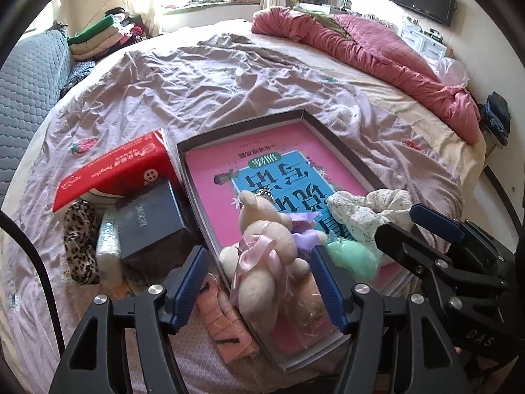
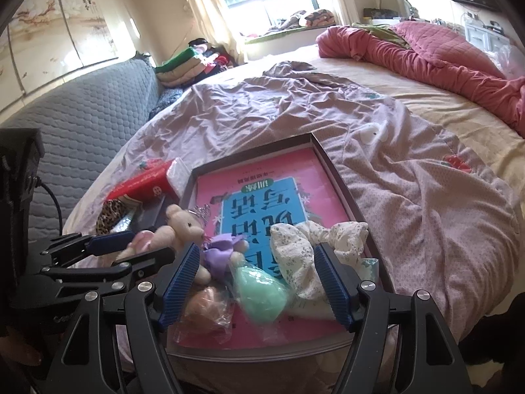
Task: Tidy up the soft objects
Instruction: 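Lower and release the teddy with the left tool while the right tool releases the green bag, then withdraw both open tools from the tray back toward the pile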
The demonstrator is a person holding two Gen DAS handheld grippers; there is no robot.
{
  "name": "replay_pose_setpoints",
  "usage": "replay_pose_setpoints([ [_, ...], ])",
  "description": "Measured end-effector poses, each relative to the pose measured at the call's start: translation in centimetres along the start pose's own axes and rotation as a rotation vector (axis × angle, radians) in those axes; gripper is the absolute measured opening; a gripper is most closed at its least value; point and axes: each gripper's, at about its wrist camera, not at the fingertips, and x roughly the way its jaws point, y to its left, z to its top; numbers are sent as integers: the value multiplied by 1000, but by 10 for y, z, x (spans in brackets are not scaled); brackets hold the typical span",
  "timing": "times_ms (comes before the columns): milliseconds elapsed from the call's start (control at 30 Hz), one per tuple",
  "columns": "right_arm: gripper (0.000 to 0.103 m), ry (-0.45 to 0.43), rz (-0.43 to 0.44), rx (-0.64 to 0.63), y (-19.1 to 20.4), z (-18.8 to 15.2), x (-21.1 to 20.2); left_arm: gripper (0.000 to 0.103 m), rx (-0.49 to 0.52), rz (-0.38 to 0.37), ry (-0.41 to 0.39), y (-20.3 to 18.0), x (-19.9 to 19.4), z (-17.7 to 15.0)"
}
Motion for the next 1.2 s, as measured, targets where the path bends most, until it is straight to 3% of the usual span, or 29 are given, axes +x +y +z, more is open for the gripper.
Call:
replay_pose_setpoints([
  [300, 76, -41, -8, -45, 14, 5, -14, 68, -20, 31, -47, 7, -29, -3],
  [1200, 80, -95, -28, -126, 55, 15, -40, 74, -98, 138, -73, 52, -64, -24],
])
